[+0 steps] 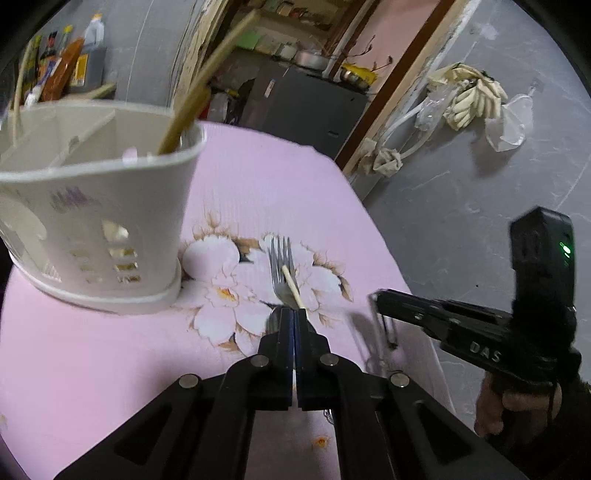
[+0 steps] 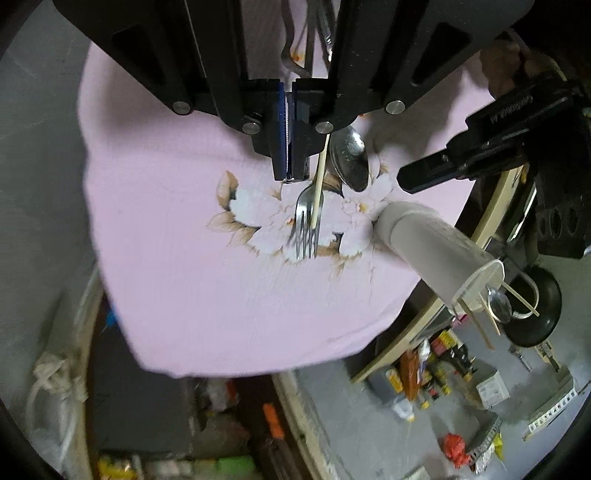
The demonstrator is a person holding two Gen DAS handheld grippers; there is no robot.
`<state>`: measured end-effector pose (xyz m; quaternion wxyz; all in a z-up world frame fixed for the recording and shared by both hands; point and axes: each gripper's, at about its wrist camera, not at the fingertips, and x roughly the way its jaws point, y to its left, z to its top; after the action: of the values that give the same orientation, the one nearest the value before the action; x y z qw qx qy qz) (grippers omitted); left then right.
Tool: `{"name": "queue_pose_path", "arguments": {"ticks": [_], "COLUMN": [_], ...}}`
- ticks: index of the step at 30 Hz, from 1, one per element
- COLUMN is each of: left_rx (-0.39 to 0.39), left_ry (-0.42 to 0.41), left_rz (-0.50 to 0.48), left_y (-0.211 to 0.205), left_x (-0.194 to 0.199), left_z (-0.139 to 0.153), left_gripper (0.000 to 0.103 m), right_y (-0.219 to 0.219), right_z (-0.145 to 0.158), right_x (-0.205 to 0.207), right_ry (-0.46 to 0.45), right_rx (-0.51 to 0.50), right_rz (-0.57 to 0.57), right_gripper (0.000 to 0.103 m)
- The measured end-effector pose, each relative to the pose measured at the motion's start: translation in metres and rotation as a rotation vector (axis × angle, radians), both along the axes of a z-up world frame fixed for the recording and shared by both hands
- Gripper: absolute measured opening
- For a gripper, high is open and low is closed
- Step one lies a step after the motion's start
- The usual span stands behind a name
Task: Organize utensils
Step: 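Grasp a silver spoon with the left tool while the right tool grasps a silver fork, then lift the spoon and fork up over the white caddy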
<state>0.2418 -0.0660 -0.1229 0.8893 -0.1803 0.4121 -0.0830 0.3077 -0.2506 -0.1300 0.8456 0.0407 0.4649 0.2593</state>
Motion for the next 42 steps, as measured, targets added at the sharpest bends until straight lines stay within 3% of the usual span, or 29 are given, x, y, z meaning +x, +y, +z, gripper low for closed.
{"name": "queue_pose_path", "arguments": {"ticks": [4, 7, 16, 23, 42], "left_rx": [0.035, 0.028, -0.046, -0.052, -0.094], "left_ry": [-0.061, -0.057, 0.023, 0.104, 0.126], "left_rz": [-0.04, -0.087, -0.115, -0.142, -0.165], "left_y": [0.002, 0.004, 0.014, 0.005, 0.004], "left_x": [-0.009, -0.008, 0.01, 0.03, 0.038], "left_z": [0.019, 0.023, -0.013, -0.041, -0.056], "left_gripper": [0.001, 0.001, 0.001, 0.001, 0.01], "right_y": [-0.002, -0.004, -0.024, -0.027, -0.018], "right_z": [0.028, 0.039, 0.041, 0.027, 0.002], "right_x": [-0.032, -0.045, -0.051, -0.039, -0.018], "right_ry": [-0.123, -0.161, -0.152, -0.125, -0.068], "right_rx": [-0.023, -0.037, -0.025, -0.014, 0.007], "right_rz": [-0.083, -0.137, -0.24, -0.228, -0.176], "right_gripper": [0.002, 0.002, 0.002, 0.002, 0.002]}}
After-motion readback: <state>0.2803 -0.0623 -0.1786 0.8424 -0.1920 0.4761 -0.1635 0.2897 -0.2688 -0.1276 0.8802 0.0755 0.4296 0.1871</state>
